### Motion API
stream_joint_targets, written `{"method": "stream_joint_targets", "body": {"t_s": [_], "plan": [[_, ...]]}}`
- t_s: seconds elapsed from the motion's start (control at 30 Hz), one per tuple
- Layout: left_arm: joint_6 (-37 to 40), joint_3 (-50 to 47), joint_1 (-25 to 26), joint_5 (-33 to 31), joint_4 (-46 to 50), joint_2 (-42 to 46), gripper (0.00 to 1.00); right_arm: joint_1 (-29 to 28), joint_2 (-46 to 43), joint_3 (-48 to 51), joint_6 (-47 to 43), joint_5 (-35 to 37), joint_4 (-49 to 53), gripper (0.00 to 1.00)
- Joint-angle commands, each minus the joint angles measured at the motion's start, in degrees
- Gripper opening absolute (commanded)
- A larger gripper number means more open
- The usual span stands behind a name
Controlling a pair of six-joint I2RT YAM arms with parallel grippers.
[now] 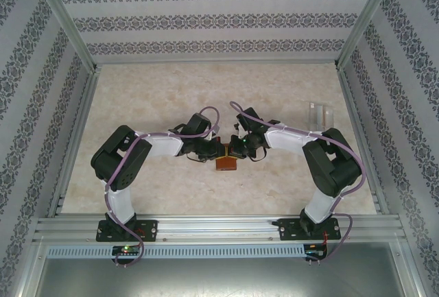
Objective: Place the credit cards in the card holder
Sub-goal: Press the button at the card holder.
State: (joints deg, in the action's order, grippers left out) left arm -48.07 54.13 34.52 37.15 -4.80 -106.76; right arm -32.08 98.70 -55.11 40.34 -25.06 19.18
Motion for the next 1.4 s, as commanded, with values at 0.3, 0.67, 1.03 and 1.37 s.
{"method": "stream_joint_targets", "body": {"t_s": [0.3, 0.67, 1.03, 1.37], "plan": [[1.7, -0.3, 2.1, -0.1, -1.3, 0.0, 0.0, 1.1, -2.4, 0.7, 0.9, -0.3, 1.2, 0.0], [1.1, -1.1, 2.1, 0.6, -3.2, -1.4, 0.0, 1.2, 2.8, 2.4, -0.6, 2.9, 1.5, 0.0], [0.2, -1.2, 2.5, 1.4, -5.9, -2.4, 0.0, -2.8, 8.6, -6.9, -7.7, 14.9, 19.9, 0.0], [-0.6, -5.8, 2.6, 0.3, -10.2, -0.2, 0.13, -2.9, 4.8, -5.3, -6.7, 12.6, 18.3, 0.0]]}}
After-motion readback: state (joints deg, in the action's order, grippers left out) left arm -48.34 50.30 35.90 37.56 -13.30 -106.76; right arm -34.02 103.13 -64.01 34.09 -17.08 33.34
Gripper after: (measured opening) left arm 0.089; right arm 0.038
